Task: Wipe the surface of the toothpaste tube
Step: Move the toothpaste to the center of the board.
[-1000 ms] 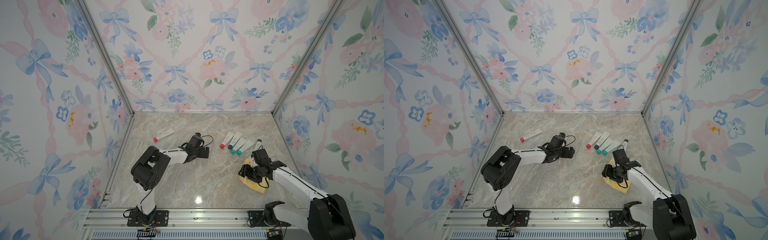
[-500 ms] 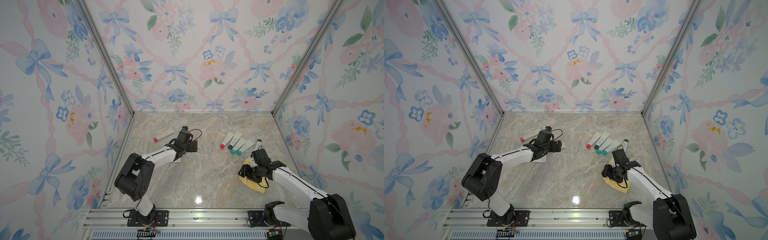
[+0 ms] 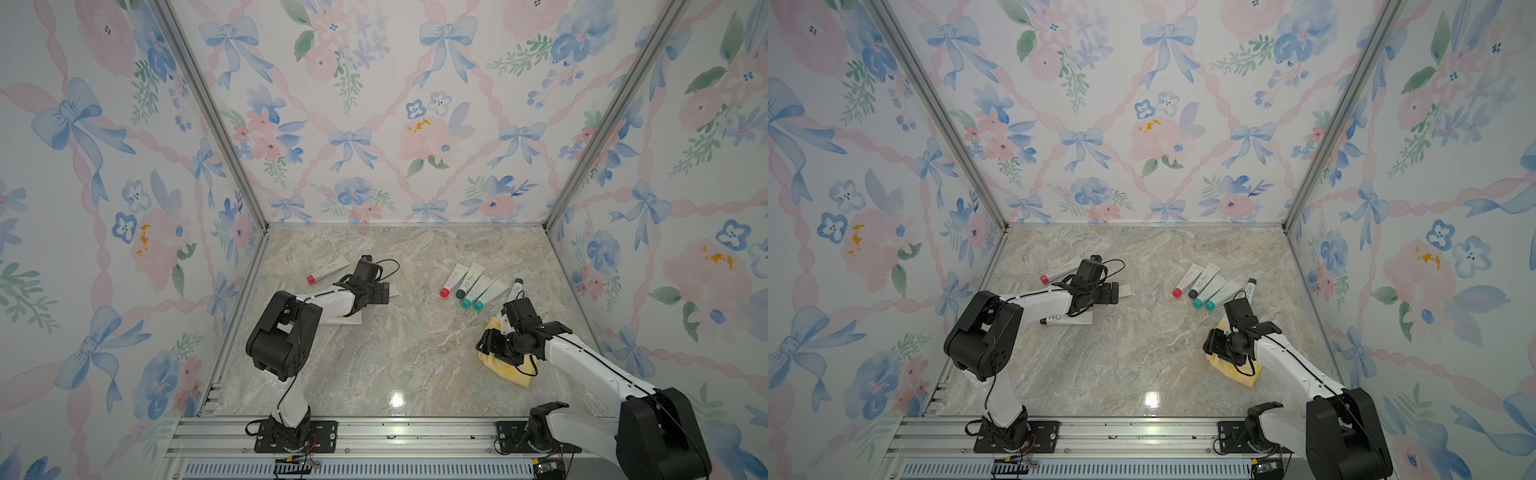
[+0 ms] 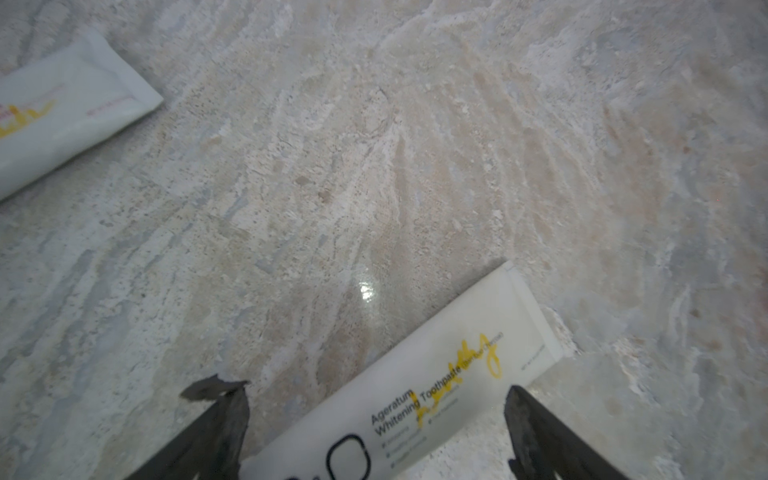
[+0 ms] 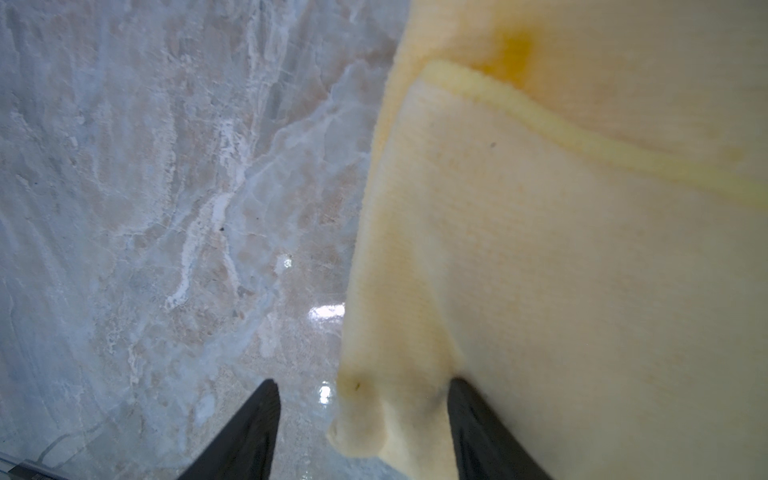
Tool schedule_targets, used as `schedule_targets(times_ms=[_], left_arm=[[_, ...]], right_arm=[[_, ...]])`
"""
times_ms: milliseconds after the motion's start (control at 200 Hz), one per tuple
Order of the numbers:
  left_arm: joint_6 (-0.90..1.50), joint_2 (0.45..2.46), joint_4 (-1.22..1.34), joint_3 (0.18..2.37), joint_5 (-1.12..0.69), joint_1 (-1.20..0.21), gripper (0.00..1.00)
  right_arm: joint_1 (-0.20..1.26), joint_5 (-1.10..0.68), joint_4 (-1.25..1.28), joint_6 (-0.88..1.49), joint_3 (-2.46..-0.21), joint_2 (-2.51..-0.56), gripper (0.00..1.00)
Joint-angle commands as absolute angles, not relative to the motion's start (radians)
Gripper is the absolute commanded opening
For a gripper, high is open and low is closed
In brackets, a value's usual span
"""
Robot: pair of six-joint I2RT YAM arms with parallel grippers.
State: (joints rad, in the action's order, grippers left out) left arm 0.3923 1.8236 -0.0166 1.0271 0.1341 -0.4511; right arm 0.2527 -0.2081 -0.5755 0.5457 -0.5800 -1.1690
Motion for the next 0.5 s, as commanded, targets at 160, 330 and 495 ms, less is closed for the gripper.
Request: schedule_targets(times_ms=[160, 330, 495], left_arm=[[0.376, 1.84, -0.038, 0.974, 0.126, -0.493, 0.94], [0.379, 1.857, -0.041, 0.959, 0.128, -0.511, 0.69], [0.377, 1.86, -0.04, 0.958, 0.125, -0.512, 0.35]], right_arm=[[0.264, -0.195, -0.574, 0.54, -0.58, -1.164, 0.65], [0.265, -0.196, -0.574, 0.54, -0.581, -1.162, 0.65], [0.265, -0.195, -0.576, 0.54, -0.58, -1.158, 0.65]])
